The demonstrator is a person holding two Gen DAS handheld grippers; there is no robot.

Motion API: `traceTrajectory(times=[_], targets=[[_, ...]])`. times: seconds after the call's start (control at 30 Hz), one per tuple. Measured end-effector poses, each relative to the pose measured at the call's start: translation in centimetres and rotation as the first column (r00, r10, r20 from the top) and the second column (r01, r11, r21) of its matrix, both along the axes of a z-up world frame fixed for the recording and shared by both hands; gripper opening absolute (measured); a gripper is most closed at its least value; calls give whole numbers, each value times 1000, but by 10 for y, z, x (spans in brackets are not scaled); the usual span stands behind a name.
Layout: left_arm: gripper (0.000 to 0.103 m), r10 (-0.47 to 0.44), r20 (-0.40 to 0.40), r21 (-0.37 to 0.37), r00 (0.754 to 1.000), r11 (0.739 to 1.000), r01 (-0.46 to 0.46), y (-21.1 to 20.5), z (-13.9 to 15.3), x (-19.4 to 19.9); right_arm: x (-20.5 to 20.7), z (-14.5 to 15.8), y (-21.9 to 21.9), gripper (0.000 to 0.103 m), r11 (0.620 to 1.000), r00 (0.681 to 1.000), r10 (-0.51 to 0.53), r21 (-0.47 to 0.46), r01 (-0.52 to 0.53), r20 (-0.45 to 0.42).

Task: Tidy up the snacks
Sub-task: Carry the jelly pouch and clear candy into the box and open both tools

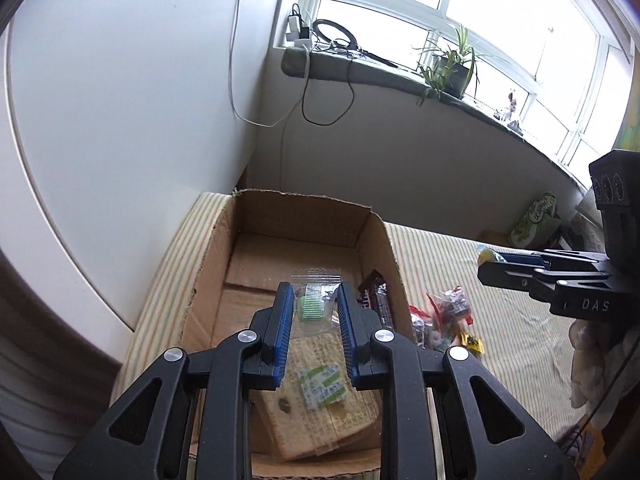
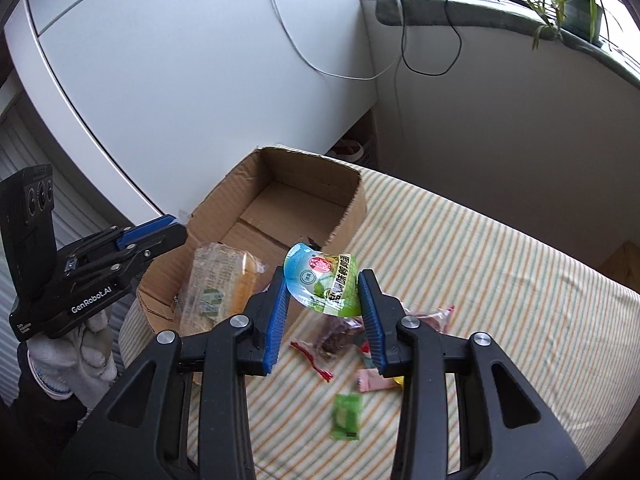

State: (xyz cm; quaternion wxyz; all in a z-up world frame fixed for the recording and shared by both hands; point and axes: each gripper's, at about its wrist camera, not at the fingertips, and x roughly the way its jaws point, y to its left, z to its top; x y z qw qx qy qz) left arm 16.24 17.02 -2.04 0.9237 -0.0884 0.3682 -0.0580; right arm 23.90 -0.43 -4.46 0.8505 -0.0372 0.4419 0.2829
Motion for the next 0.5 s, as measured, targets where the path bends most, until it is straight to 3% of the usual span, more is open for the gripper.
traceTrajectory(times=[0.5], targets=[[21,37,-14,16,999,999,-37,23,-8,6,-1,-17,65,37,994,995,101,-33,-101,-24]])
